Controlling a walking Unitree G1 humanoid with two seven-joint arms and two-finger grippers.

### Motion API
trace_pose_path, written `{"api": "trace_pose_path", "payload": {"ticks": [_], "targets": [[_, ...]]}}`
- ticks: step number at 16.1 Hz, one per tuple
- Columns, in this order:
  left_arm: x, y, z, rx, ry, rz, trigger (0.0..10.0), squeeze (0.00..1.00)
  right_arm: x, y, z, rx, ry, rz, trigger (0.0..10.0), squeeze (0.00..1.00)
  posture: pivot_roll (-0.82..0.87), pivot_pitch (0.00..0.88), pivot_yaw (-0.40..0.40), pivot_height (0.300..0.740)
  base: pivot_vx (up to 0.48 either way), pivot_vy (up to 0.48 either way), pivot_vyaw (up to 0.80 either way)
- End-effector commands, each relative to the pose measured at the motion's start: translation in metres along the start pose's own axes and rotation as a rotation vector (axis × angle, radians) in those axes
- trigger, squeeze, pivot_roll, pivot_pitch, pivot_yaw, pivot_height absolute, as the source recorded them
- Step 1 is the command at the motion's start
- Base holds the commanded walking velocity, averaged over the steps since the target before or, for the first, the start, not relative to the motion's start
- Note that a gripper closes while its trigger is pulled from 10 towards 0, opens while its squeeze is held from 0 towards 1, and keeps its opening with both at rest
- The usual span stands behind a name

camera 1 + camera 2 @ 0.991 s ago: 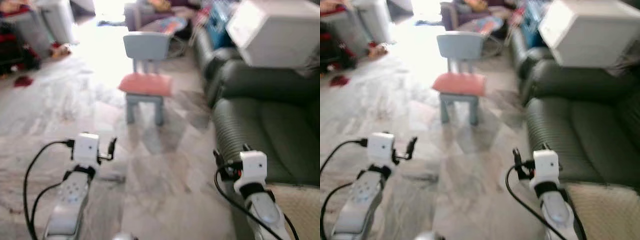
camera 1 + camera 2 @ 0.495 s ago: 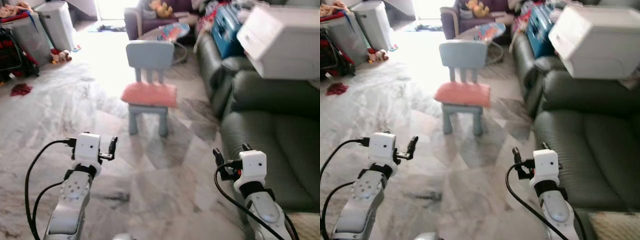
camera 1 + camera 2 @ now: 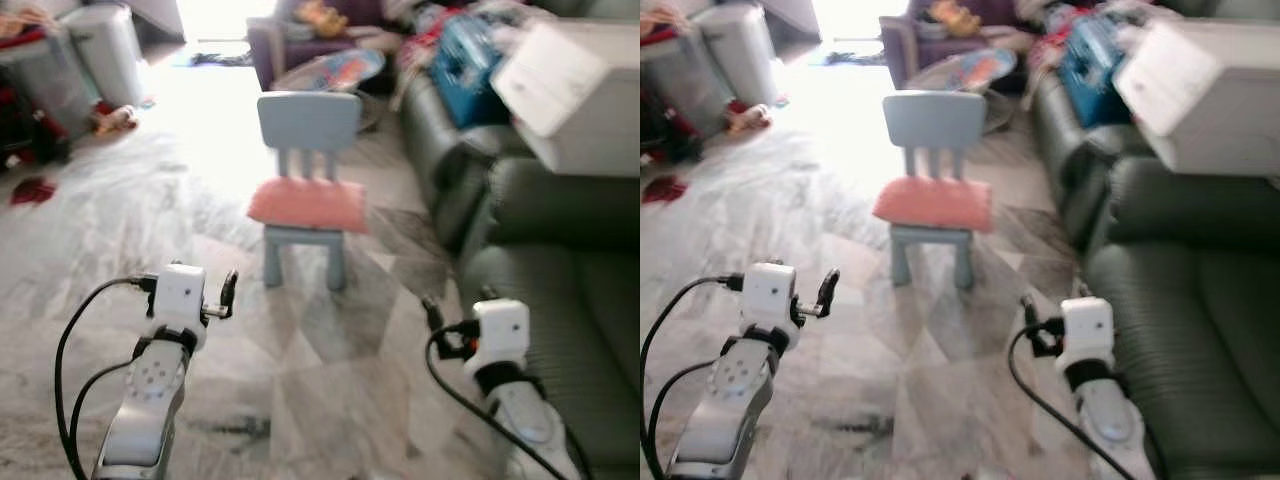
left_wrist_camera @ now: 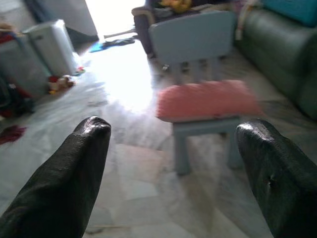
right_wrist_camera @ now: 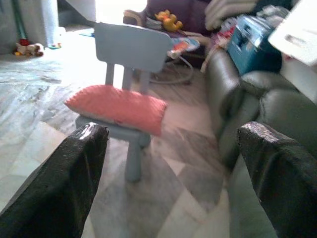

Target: Move the pillow to the sofa

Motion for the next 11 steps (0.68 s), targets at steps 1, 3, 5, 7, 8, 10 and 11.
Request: {"api": "trace_pose_path", "payload": {"ticks": [1, 3, 5, 7, 8, 10, 11], "targets": [[0.0055, 0.0006, -0.0098, 0.034, -0.017, 0.016, 10.0, 0.00, 0.0061, -0.0035, -0.0038, 0.004, -0.018, 0.018, 10.0, 0.00, 0.02, 0.000, 0.000, 0.740, 0.472, 0.000, 0.00], [0.0061, -0.0004, -0.0100, 0.038, -0.037, 0.014, 10.0, 0.00, 0.0066, -0.0038, -0.0039, 0.004, -0.018, 0.019, 10.0, 0.00, 0.02, 0.000, 0.000, 0.740, 0.480, 0.000, 0.00], [0.0053, -0.0006, -0.0118, 0.050, -0.034, 0.014, 10.0, 0.00, 0.0071, -0.0044, -0.0042, 0.006, -0.018, 0.021, 10.0, 0.00, 0.02, 0.000, -0.001, 0.740, 0.471, 0.000, 0.00], [0.0052, -0.0006, -0.0113, 0.049, -0.032, 0.013, 10.0, 0.00, 0.0070, -0.0049, -0.0042, 0.007, -0.018, 0.021, 10.0, 0.00, 0.02, 0.000, -0.001, 0.740, 0.465, 0.000, 0.00], [0.0051, -0.0006, -0.0108, 0.051, -0.025, 0.014, 10.0, 0.00, 0.0069, -0.0052, -0.0043, 0.009, -0.018, 0.021, 10.0, 0.00, 0.02, 0.000, -0.002, 0.740, 0.458, 0.000, 0.00], [0.0052, -0.0007, -0.0103, 0.054, -0.018, 0.015, 10.0, 0.00, 0.0069, -0.0056, -0.0044, 0.012, -0.017, 0.021, 10.0, 0.00, 0.02, 0.001, -0.003, 0.740, 0.458, 0.000, 0.00], [0.0054, -0.0007, -0.0101, 0.054, -0.019, 0.016, 10.0, 0.00, 0.0069, -0.0057, -0.0044, 0.012, -0.017, 0.021, 10.0, 0.00, 0.02, 0.002, -0.003, 0.740, 0.461, 0.000, 0.00]]}}
Point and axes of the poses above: a point about 5 cm out from each wrist's last joint towards the gripper, its own y axis pointing back from the gripper into the wrist, its own x axis along the axis of the wrist's last joint, z = x × y, the point moved 4 cm from there along -y, pointing out of the wrist towards the gripper, and after that the axes turned 15 degrees about y, right-handed, at the moved point
